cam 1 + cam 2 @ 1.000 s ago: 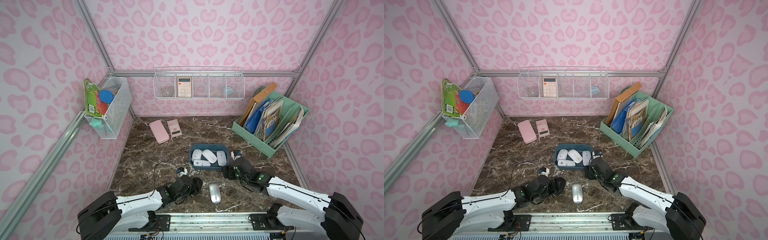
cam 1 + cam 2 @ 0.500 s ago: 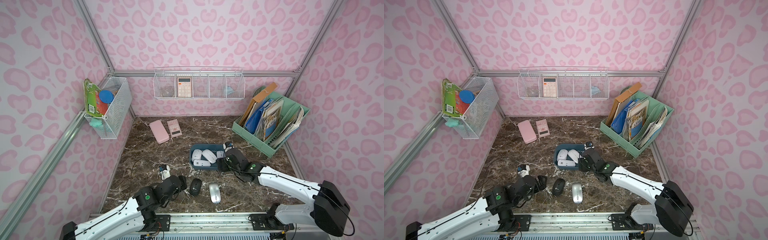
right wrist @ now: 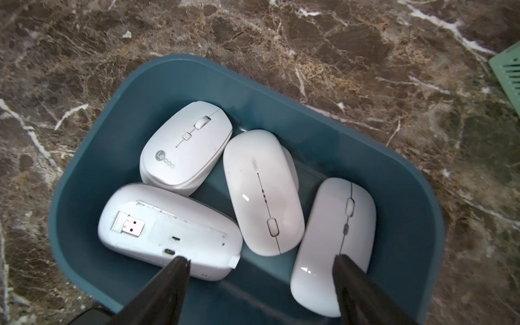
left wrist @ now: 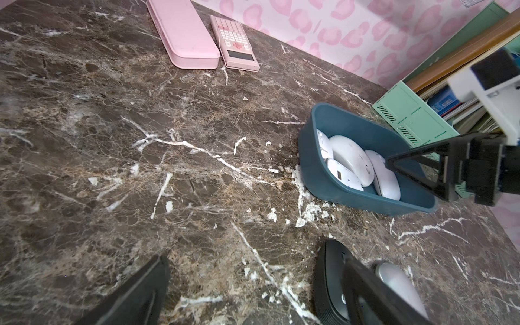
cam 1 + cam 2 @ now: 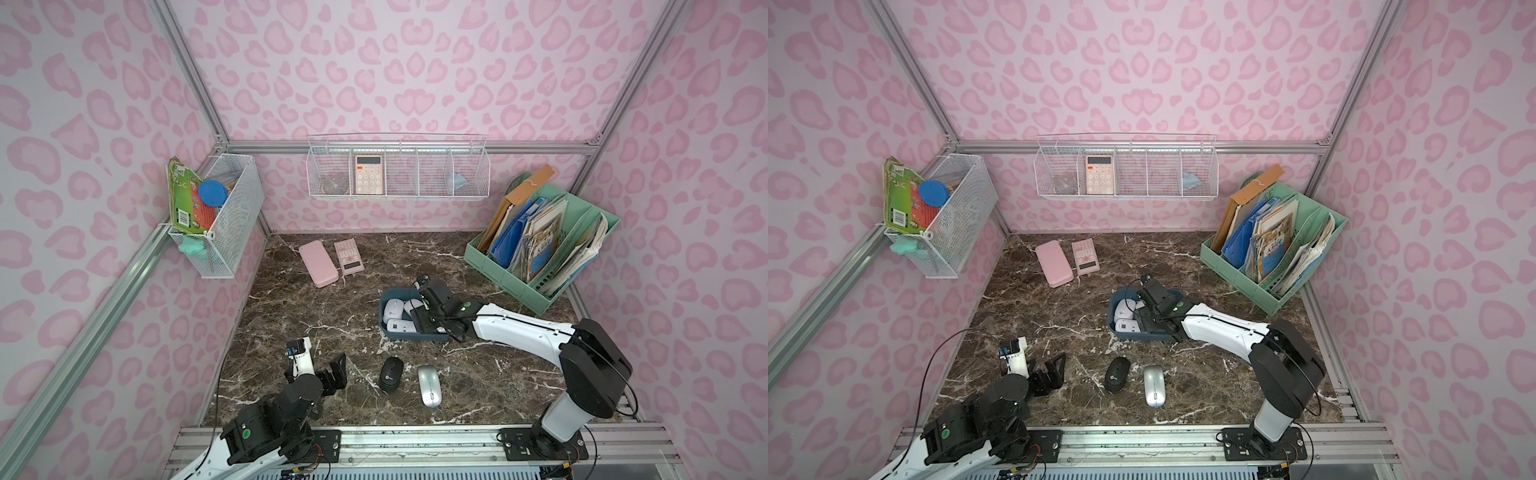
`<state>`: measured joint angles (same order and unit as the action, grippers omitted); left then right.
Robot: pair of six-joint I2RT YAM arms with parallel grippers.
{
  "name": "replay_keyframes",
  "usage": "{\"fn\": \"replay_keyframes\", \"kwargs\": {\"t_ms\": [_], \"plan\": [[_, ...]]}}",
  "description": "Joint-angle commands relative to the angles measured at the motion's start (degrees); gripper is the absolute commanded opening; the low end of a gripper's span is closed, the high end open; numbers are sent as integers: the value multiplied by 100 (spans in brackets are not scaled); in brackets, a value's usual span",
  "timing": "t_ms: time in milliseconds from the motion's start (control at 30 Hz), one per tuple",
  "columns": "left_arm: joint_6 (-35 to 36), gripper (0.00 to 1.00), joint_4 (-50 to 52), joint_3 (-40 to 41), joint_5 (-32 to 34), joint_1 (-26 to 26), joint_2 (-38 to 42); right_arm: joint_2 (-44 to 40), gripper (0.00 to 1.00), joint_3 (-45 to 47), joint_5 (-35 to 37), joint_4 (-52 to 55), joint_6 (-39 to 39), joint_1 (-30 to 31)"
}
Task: Take out the mouse from the storage box
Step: Pick up the mouse from the storage box.
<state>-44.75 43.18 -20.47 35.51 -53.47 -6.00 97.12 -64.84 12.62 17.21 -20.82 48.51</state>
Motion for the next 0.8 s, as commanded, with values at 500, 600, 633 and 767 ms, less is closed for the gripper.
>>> {"fn": "replay_keyframes", "kwargs": {"t_ms": [500,600,633,767], "plan": [[-5,99,-90,-142,185,4,-579,1606,80,-1152,-262,410,832,-320],[27,99,-107,-125,220,5,-569,1793,78,-1265,-227,440,870,-329],[37,99,-123,-120,225,8,-563,1846,78,-1268,-183,441,854,-340],[54,99,-152,-102,246,4,-577,1967,71,-1457,-199,449,878,-391]]}}
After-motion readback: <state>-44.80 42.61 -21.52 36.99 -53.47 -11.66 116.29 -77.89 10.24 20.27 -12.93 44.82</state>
